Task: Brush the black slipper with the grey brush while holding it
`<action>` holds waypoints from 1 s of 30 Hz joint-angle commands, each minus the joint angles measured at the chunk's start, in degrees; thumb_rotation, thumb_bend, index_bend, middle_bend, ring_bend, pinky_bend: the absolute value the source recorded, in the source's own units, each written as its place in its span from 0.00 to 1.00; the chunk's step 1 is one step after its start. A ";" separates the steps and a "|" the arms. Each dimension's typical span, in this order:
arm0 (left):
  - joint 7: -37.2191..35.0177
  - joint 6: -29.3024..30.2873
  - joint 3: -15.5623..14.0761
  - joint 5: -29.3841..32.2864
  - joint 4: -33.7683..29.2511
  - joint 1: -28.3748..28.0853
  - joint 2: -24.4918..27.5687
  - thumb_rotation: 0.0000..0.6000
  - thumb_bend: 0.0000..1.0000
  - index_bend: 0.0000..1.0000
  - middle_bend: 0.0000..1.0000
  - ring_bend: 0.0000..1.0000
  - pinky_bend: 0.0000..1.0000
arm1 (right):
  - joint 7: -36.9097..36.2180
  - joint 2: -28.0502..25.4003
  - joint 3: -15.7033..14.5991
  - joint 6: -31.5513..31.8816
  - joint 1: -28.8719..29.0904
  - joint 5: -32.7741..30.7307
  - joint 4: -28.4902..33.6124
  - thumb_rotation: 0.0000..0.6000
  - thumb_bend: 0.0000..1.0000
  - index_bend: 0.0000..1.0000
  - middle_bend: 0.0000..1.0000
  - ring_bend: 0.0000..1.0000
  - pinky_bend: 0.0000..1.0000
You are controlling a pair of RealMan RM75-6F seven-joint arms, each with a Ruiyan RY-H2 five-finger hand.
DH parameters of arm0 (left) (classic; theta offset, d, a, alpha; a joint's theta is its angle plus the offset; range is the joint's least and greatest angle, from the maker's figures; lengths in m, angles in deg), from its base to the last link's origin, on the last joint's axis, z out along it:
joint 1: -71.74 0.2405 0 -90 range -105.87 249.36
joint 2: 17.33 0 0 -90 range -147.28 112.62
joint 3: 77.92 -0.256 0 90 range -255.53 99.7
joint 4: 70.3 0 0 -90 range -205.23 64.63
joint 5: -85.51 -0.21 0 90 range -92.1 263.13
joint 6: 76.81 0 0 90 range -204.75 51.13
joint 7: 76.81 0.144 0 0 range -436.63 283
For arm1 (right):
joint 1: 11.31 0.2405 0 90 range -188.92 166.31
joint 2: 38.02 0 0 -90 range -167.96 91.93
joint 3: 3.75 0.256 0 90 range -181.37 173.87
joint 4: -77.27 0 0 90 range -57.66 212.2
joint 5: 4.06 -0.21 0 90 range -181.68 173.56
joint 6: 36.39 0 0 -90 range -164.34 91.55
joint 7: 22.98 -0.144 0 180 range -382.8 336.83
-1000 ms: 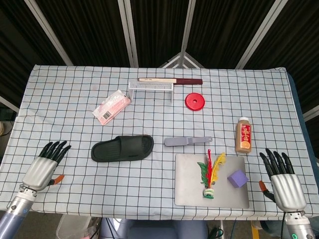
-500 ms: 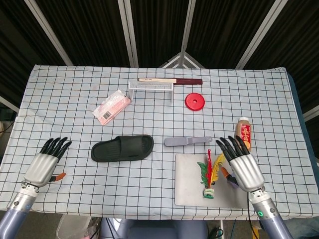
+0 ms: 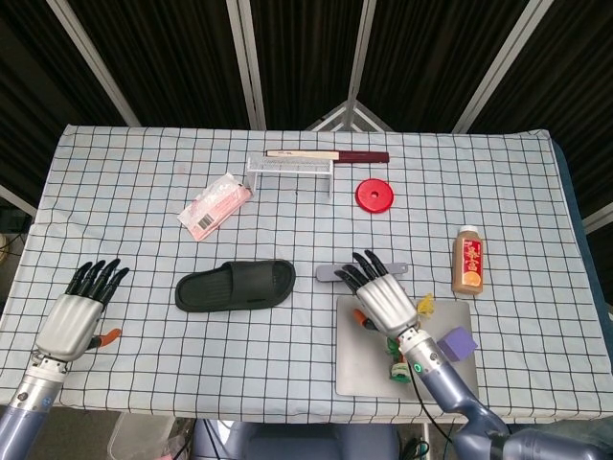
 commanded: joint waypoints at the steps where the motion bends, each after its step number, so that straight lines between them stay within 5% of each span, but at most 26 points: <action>1: -0.24 0.09 0.09 0.19 -0.09 -0.02 0.22 1.00 0.20 0.00 0.00 0.00 0.00 | 1.57 1.80 1.63 -2.56 2.76 -3.15 -2.22 1.00 0.39 0.20 0.22 0.02 0.00; 15: -0.55 -0.88 0.53 2.07 0.56 -0.41 0.40 1.00 0.20 0.00 0.00 0.00 0.00 | 2.64 4.54 2.18 -11.07 9.78 -14.31 -10.16 1.00 0.39 0.22 0.22 0.05 0.00; 30: -0.60 -1.16 0.73 3.27 0.89 -0.61 0.48 1.00 0.20 0.00 0.00 0.00 0.00 | 1.31 5.54 0.54 -10.38 13.54 -15.41 -15.25 1.00 0.39 0.27 0.26 0.07 0.02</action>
